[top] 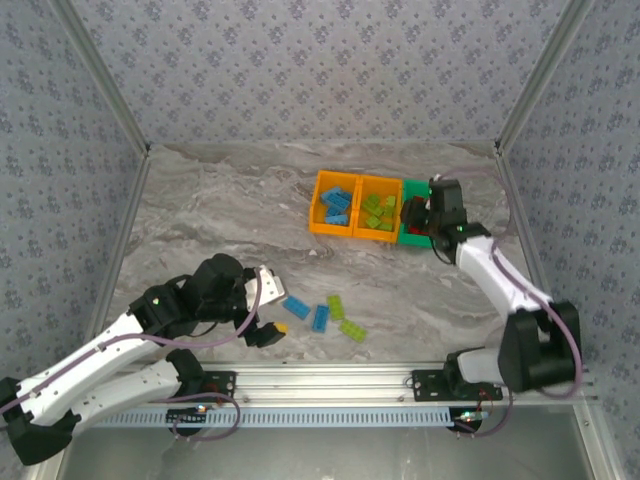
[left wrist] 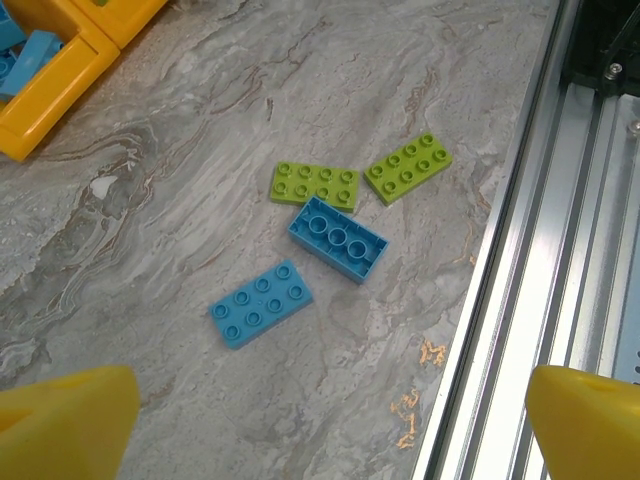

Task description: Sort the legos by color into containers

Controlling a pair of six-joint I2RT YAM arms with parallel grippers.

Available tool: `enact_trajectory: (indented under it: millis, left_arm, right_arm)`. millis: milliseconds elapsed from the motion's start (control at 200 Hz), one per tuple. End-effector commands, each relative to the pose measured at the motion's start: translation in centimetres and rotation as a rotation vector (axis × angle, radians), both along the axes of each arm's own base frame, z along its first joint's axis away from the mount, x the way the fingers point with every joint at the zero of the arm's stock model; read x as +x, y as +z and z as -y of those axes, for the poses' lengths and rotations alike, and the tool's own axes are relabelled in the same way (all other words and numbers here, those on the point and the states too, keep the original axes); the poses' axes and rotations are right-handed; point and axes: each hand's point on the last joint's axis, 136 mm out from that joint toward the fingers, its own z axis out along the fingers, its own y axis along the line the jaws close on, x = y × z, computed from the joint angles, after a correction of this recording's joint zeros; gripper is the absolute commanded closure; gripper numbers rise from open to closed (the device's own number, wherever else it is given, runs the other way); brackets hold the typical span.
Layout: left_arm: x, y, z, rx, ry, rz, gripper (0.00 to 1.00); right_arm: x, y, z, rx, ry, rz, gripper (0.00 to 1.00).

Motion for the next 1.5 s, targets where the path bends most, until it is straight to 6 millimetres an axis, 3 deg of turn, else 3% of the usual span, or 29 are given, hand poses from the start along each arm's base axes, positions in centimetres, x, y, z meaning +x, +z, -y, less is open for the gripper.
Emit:
enact_trajectory:
  millis: [0, 115, 140, 245, 380, 485, 565, 650, 670, 710, 844, 949, 1089, 1204, 1339, 1424, 1494]
  left_arm:
    - [0.1, 1.2, 0.0, -0.04, 0.007, 0.014, 0.01]
    - [0.1, 1.1, 0.0, -0.038, 0.006, 0.017, 0.01]
    - [0.1, 1.0, 0.0, -0.036, 0.005, 0.015, 0.01]
    - [0.1, 0.8, 0.0, -0.027, 0.005, 0.011, 0.01]
    - [0.1, 0.5, 0.0, -0.015, 0.005, 0.003, 0.01]
    - [0.0, 0.2, 0.3, -0.013, -0.005, -0.015, 0.01]
    - [-0.1, 0.1, 0.6, -0.027, -0.003, -0.033, 0.01]
    - [-0.2, 0.2, 0.7, -0.038, -0.006, -0.035, 0.01]
    - [-0.1, 0.3, 0.7, -0.039, -0.004, -0.031, 0.01]
    - [0.0, 0.4, 0.7, -0.045, 0.0, -0.023, 0.01]
    - [1.3, 1.3, 0.6, -0.088, 0.084, 0.011, 0.01]
    - [4.2, 2.1, 0.0, -0.155, 0.303, 0.011, 0.01]
    - [6.8, 2.9, -0.2, -0.24, 0.568, -0.095, 0.07]
    - [8.1, 1.1, 0.5, -0.294, 0.744, -0.243, 0.01]
    - [8.9, -2.3, 1.8, -0.34, 0.904, -0.374, 0.01]
    - [9.3, -4.7, 1.2, -0.361, 1.113, -0.442, 0.04]
    - [8.8, -7.1, -0.3, -0.373, 1.355, -0.514, 0.11]
  right_arm:
    - [4.0, -0.4, 1.7, 0.039, -0.057, -0.019, 0.54]
    - [6.6, -2.8, 2.7, 0.081, -0.111, -0.094, 0.47]
    - [7.6, -1.9, 2.8, 0.078, -0.117, -0.077, 0.46]
    - [8.8, -2.3, 3.4, 0.048, -0.139, -0.096, 0.35]
    - [8.5, -2.0, 3.6, 0.044, -0.139, -0.122, 0.19]
    - [7.4, -0.2, 3.5, 0.06, -0.135, -0.09, 0.06]
    - [6.2, 1.3, 3.3, 0.082, -0.13, -0.06, 0.04]
    - [4.0, 3.8, 2.5, 0.139, -0.103, -0.013, 0.03]
    - [3.0, 3.2, 2.1, 0.157, -0.091, -0.026, 0.03]
    - [1.6, 4.5, 1.2, 0.197, -0.058, 0.009, 0.03]
    - [-4.5, 6.1, -3.1, 0.321, 0.104, 0.068, 0.02]
    - [-9.8, 5.6, -6.6, 0.34, 0.231, 0.067, 0.02]
    - [-16.1, 3.5, -11.3, 0.299, 0.433, -0.016, 0.03]
    - [-21.2, 0.9, -14.7, 0.247, 0.623, -0.151, 0.03]
    - [-26.2, -2.0, -17.6, 0.216, 0.791, -0.263, 0.03]
    - [-28.1, -2.6, -18.6, 0.189, 0.852, -0.281, 0.03]
    - [-28.3, -2.9, -18.9, 0.161, 0.859, -0.267, 0.02]
